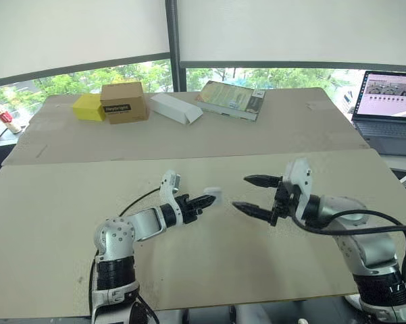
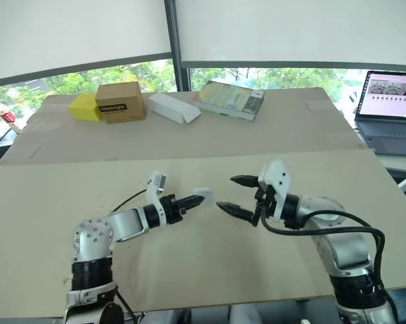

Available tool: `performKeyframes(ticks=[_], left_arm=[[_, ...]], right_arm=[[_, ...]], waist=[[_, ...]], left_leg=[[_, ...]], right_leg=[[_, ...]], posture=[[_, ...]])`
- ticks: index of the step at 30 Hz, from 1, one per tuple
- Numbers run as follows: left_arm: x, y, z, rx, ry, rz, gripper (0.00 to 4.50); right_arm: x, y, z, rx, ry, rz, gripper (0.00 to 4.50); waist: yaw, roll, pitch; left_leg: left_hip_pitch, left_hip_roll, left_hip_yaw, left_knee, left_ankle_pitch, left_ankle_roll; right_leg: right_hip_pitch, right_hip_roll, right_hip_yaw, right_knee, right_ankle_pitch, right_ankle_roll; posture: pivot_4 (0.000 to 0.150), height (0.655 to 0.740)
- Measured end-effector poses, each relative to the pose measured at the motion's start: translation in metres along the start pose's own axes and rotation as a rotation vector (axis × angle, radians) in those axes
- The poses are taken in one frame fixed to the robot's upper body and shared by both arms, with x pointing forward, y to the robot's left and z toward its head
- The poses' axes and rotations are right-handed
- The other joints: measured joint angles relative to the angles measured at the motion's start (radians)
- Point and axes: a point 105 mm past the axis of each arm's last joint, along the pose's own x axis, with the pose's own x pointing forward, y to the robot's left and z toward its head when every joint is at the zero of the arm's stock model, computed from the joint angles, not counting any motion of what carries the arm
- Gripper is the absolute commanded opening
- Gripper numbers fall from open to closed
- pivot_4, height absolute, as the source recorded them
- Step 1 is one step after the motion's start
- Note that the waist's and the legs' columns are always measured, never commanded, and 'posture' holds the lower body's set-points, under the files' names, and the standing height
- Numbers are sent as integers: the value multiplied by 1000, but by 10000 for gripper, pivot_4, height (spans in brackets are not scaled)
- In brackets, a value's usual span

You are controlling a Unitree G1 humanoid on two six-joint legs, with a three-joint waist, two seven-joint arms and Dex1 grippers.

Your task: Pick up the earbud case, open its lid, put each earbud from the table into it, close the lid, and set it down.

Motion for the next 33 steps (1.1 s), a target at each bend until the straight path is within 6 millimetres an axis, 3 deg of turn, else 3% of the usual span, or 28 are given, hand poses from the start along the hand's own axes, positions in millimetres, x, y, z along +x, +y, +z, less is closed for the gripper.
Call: performKeyframes(ticks=[2, 5, 10, 13, 19, 22, 23, 26, 30, 33], left_arm=[[-1, 7, -1, -26, 0, 37, 5472], [-5, 19, -6, -52, 10, 96, 20281], [-15, 11, -6, -29, -9, 70, 43944], [-27, 13, -6, -8, -17, 90, 44621], [-84, 34, 0, 120, -17, 249, 44621], [-128, 59, 42, 483, -78, 500, 44621], [-137, 56, 59, 641, -110, 522, 44621], [-137, 37, 72, 991, -142, 406, 44621], [-135, 65, 64, 1012, -175, 409, 44621], [-132, 65, 65, 1016, -224, 406, 44621]], right_arm=[[-5, -2, -6, -2, 19, -13, 44868], [-9, -5, -12, -4, 27, -24, 45000], [-8, -17, -11, -21, 4, -56, 45000], [-9, -23, -10, -29, -10, -73, 45000], [-14, -36, -10, -32, -7, -101, 45000], [-16, -39, -6, -43, 1, -81, 45000], [-18, -40, -7, -39, 15, -74, 45000], [-16, -39, -3, 4, 19, -42, 45000], [-15, -36, -4, 30, 36, -64, 45000], [-16, -36, -11, 60, 48, -99, 45000]], waist=[[1, 0, 0], [2, 0, 0], [-2, 0, 0], [-8, 0, 0], [-16, 0, -1], [-13, 0, 0], [-8, 0, 0], [13, 2, -1], [19, 1, -1], [20, 0, 0]], left_leg=[[0, 0, 0, 0, 0, 0], [0, 0, 0, 0, 0, 0], [4, 1, 0, -2, 0, -1], [9, 3, 1, -3, -1, -3], [13, 7, 1, -5, -3, -5], [13, 7, 2, -7, -1, -10], [13, 6, 2, -9, -1, -11], [13, 7, 3, -11, -3, -7], [8, 7, 3, -11, -4, -5], [4, 6, 1, -10, -3, -5]], right_leg=[[0, 0, 0, 0, 0, 0], [0, 0, 0, 0, 0, 0], [3, 0, 1, 0, 0, -1], [6, 3, 1, 0, -2, -3], [7, 8, 2, 2, -4, -7], [4, 10, 2, 4, -5, -10], [4, 9, 2, 3, -5, -10], [5, 5, 2, -1, -5, -10], [1, 4, 1, -1, -5, -9], [-2, 3, 0, -1, -5, -9]], posture=[[1500, 7400], [1500, 7400], [1500, 7400], [1500, 7400], [1500, 7400], [1500, 7400], [1500, 7400], [1500, 7400], [1500, 7400], [1500, 7400]])
